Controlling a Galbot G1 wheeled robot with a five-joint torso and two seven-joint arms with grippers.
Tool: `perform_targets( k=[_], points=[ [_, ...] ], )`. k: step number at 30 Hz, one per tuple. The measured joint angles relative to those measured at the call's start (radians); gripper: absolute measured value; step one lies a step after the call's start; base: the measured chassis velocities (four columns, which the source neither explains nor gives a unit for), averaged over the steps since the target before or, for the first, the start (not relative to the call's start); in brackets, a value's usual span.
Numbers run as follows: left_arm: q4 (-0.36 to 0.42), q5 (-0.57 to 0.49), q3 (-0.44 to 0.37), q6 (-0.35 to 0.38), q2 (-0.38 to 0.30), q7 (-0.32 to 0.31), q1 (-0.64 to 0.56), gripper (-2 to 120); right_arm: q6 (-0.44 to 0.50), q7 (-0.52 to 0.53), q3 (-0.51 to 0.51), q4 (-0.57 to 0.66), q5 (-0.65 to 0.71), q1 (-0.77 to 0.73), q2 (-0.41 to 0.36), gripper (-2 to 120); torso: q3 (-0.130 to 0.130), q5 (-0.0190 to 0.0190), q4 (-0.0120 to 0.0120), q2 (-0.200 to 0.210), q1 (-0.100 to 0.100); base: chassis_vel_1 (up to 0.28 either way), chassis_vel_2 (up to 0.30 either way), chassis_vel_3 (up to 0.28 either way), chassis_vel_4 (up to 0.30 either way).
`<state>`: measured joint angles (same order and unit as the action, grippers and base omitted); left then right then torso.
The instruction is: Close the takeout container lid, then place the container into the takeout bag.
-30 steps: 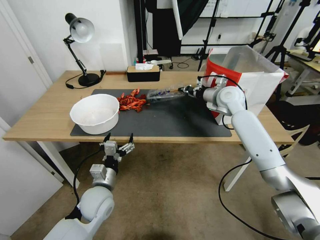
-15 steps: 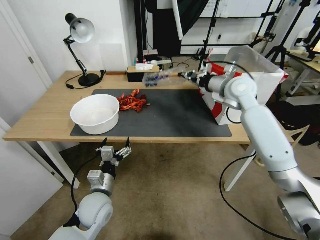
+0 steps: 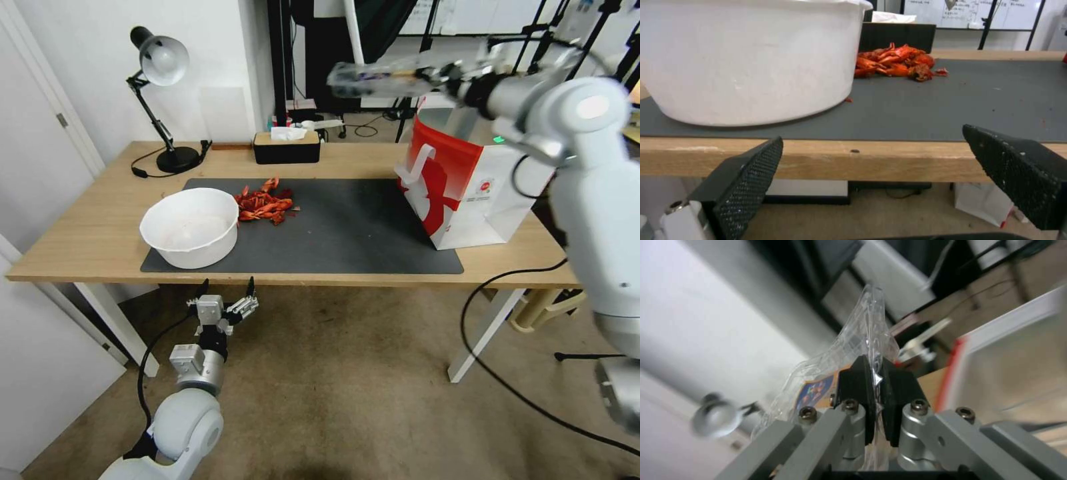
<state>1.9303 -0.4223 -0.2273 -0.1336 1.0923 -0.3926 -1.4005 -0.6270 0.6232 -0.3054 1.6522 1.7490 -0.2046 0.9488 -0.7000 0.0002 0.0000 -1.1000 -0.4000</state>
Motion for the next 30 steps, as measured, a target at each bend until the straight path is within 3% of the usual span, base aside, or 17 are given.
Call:
perform_targets(
  k=[4, 16, 19, 26, 30],
  points=[
    [-0.003, 0.000, 0.008, -0.003, 0.003, 0.000, 0.001, 100, 0.002, 0.054, -0.044, -0.001, -0.001, -0.014, -0.084, 2, 0.000, 0.0000, -0.0002, 0.000, 0.000, 0.000, 0.000, 0.000, 0.000],
    [-0.017, 0.002, 0.046, -0.004, 0.001, 0.000, 0.031, 100, 0.002, 0.102, -0.212, -0.005, -0.014, -0.178, -0.209, 2, 0.000, 0.0003, -0.0001, 0.000, 0.000, 0.000, 0.000, 0.000, 0.000],
    [-0.023, 0.001, 0.057, -0.003, 0.001, 0.001, 0.038, 100, 0.005, 0.105, -0.230, -0.007, -0.014, -0.218, -0.217, 2, 0.000, 0.0001, -0.0009, 0.000, 0.000, 0.000, 0.000, 0.000, 0.000],
    [-0.021, 0.002, 0.063, 0.001, 0.007, 0.002, 0.039, 100, 0.029, 0.113, -0.227, -0.030, -0.014, -0.228, -0.197, 3, 0.000, -0.0003, 0.0004, 0.000, 0.000, 0.000, 0.000, 0.000, 0.000],
    [-0.020, -0.001, 0.062, 0.002, 0.000, 0.002, 0.042, 100, 0.042, 0.115, -0.219, -0.033, -0.015, -0.217, -0.191, 17, 0.000, -0.0004, 0.0002, 0.000, 0.000, 0.000, 0.000, 0.000, 0.000]
  ],
)
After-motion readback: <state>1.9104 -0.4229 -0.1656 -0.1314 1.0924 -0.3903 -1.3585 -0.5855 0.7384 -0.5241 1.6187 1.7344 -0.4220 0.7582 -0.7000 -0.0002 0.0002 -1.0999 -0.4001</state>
